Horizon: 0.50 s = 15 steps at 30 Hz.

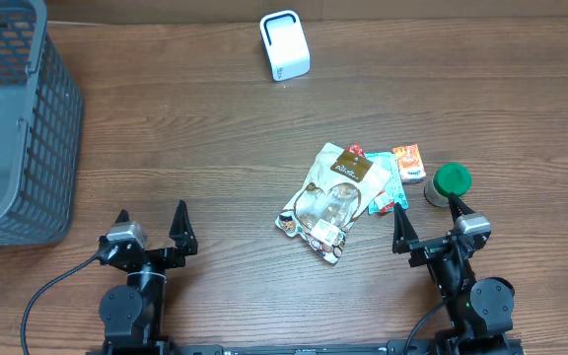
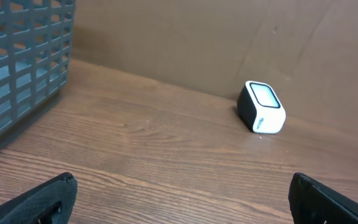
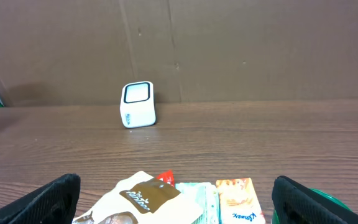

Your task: Scan the item barcode

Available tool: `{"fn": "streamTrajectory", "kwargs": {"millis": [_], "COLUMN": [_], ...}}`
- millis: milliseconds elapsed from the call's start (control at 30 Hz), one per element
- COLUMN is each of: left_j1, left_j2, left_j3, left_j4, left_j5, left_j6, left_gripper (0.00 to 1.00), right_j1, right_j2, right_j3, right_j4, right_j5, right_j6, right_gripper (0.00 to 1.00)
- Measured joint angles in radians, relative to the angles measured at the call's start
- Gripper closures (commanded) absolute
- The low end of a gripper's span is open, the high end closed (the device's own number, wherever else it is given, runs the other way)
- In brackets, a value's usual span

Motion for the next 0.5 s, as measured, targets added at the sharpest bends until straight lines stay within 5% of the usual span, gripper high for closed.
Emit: {"fn": "streamTrajectory", "kwargs": {"millis": [500], "left_j1": [0.000], "left_j2": [0.000], "left_j3": [0.000], "left_j4": [0.000], "left_j5": [0.008], "left_j6": [0.021], "left_gripper": [0.00], "right_j1": [0.000], "right_j2": [0.000], "right_j3": [0.000], "right_j4": [0.000], "right_j5": [0.000], "right_j6": [0.000], "right_gripper": [0.00]}}
